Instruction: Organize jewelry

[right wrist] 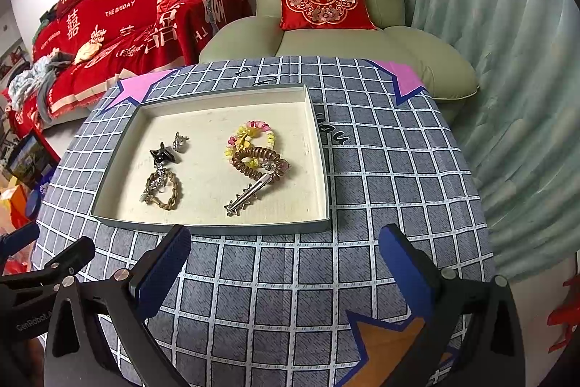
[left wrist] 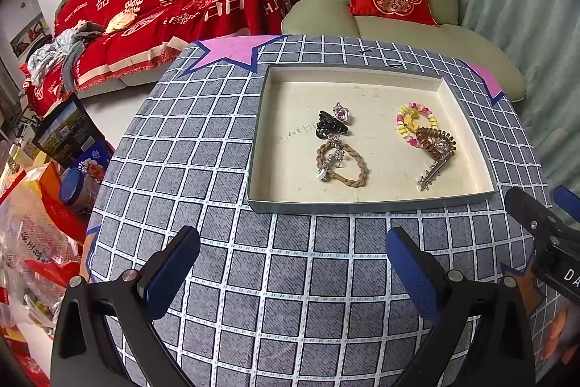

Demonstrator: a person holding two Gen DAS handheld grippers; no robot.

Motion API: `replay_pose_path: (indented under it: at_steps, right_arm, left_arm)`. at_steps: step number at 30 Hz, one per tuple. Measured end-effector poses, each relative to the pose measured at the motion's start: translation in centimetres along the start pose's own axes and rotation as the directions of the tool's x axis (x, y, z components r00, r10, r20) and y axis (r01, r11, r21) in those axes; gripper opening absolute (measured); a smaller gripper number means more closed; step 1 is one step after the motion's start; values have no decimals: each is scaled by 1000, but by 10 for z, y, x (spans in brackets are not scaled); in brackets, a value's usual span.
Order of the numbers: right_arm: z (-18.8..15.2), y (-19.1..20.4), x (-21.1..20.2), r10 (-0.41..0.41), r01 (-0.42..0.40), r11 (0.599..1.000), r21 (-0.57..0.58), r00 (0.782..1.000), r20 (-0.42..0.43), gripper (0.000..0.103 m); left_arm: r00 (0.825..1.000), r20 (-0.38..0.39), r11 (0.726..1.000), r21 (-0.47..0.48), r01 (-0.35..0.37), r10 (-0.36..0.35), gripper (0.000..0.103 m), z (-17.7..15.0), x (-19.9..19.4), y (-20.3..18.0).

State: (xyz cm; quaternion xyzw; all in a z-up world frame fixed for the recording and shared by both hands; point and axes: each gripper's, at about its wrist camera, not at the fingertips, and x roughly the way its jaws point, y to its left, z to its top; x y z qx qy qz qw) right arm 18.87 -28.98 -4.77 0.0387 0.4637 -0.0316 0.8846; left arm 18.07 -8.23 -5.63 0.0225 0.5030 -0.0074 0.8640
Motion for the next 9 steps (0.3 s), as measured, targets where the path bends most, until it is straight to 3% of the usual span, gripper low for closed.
replay_pose_path:
  at_steps: [9]
  right_arm:
    - [-3, 0, 4, -4, 4, 1000, 2, 1000, -11, 103]
  left_arm:
    - [1000, 13, 1000, 4, 7, -7, 103, -1, -1, 0]
